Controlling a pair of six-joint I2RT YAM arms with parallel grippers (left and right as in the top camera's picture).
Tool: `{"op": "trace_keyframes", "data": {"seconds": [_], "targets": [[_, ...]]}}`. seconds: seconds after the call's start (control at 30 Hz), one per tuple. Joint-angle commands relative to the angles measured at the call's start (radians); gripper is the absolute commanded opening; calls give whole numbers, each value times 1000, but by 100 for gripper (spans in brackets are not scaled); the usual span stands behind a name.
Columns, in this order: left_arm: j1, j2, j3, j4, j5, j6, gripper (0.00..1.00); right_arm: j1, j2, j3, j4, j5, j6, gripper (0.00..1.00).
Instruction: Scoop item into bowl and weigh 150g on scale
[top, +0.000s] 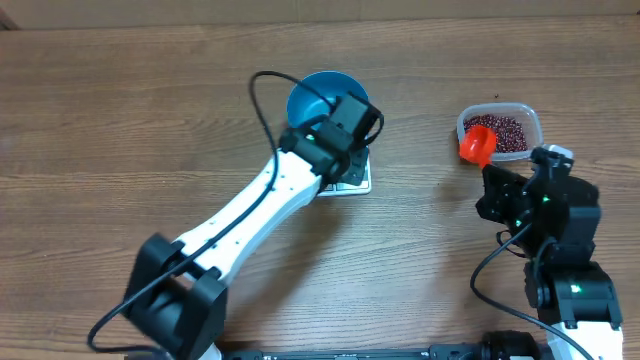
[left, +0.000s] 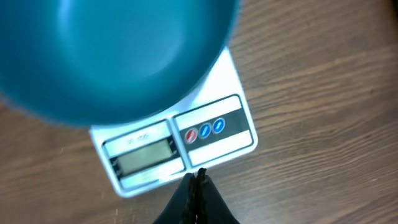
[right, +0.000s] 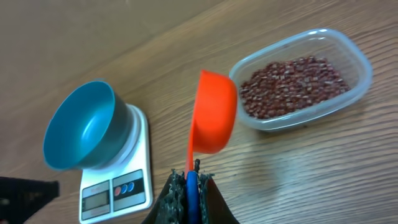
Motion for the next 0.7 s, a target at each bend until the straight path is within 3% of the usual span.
{"op": "trace_keyframes", "data": {"seconds": [0.0, 0.37, 0.67], "targets": [[-9, 61, 13, 25, -10, 133, 4, -54, -8, 31, 6, -45, -42, 4], [-9, 183, 13, 103, -12, 254, 4, -73, -4, 31, 21, -44, -47, 4], [-9, 227, 13, 120, -44, 259, 4, -73, 24, 31, 32, -45, -47, 4]]}}
